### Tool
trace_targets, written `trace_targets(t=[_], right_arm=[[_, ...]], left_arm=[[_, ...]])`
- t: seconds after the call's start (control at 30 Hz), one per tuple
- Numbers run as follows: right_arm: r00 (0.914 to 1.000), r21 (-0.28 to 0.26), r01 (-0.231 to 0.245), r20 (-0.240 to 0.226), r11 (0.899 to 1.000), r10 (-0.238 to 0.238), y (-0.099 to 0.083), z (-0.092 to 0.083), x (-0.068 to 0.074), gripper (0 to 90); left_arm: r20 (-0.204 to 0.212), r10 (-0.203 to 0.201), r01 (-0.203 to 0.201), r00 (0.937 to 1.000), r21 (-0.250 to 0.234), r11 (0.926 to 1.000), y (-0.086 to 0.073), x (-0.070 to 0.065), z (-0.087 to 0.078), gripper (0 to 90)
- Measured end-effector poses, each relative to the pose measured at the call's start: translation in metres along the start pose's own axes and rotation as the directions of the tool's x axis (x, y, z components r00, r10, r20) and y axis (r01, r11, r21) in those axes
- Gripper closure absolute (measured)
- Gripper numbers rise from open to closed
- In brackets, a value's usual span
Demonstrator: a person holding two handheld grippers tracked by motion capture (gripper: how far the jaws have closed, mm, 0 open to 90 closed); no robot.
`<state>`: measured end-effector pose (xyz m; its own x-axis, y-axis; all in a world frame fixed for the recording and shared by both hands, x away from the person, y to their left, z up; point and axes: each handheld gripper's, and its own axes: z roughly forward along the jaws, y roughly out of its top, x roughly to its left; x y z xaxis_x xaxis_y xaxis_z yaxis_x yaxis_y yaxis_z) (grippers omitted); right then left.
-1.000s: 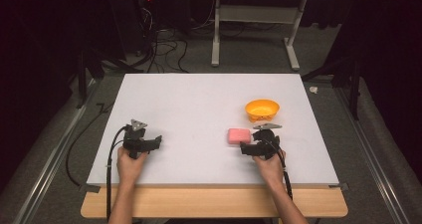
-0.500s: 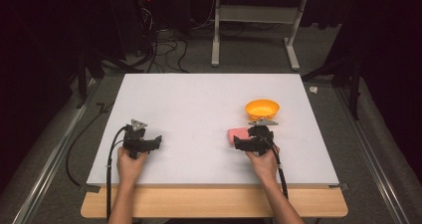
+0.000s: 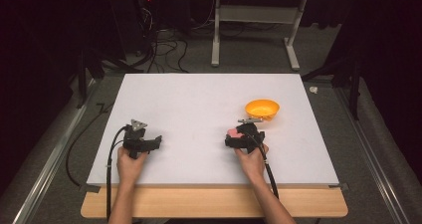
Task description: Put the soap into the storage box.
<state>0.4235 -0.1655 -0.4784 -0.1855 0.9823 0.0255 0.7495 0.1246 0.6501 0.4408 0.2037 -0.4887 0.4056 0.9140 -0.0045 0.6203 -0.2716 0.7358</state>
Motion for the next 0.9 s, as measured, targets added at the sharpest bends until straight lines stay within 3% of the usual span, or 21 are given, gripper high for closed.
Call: trace_targets(t=[0.1, 0.6, 0.9], right_arm=[[0.9996, -0.012, 0.029, 0.005, 1.0, -0.029, -0.002, 0.0, 0.001, 11.5], [0.9954, -0.042, 0.084, -0.044, 0.996, -0.085, -0.004, -0.004, -0.008, 13.5], [0.9881, -0.09, 0.095, -0.113, 0.991, -0.105, -0.003, -0.021, -0.016, 13.6]], left_arm=[[0.0, 0.0, 0.0, 1.0, 0.0, 1.0, 0.0, 0.0, 0.0, 19.1], [0.0, 0.0, 0.0, 1.0, 0.0, 1.0, 0.0, 0.0, 0.0, 19.1], [0.0, 0.0, 0.0, 1.0, 0.0, 1.0, 0.0, 0.0, 0.0, 19.0]])
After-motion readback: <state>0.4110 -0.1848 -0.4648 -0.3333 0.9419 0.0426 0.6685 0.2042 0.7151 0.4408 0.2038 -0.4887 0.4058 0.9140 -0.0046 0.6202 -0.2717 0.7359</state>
